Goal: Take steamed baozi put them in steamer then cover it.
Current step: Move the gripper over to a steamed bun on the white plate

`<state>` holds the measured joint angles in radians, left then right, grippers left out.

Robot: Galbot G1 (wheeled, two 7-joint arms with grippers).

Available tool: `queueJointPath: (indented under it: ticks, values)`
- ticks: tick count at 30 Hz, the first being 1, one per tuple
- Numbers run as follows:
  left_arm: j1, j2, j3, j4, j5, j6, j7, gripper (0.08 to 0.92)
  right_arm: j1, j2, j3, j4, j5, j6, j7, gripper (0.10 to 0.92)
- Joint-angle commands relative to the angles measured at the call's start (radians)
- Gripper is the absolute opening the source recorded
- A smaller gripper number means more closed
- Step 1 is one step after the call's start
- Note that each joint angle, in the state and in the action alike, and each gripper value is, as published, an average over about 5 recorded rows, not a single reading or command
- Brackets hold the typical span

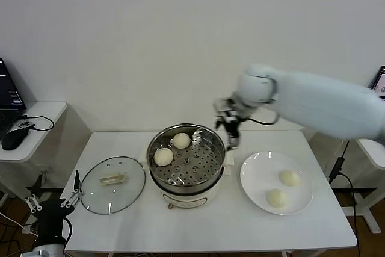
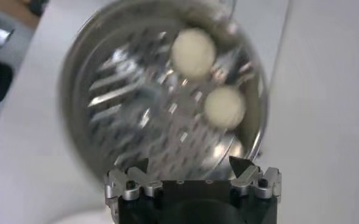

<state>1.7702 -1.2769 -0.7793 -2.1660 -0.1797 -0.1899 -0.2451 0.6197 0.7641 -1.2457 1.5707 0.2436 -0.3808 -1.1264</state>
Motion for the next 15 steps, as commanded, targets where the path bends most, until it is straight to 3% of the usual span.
queueJointPath:
  ticks: [1,15]
  values:
    - [0.003,0.0,0.002,0.001,0.005,-0.001,0.0,0.823,-0.069,-0.34,0.013,0.129,-0.134,0.129,-0.087,0.823]
    - [0.024,-0.019,0.02,-0.002,0.033,-0.001,-0.002,0.823,-0.565,-0.413,0.33,0.113,-0.325,0.148,-0.029,0.823]
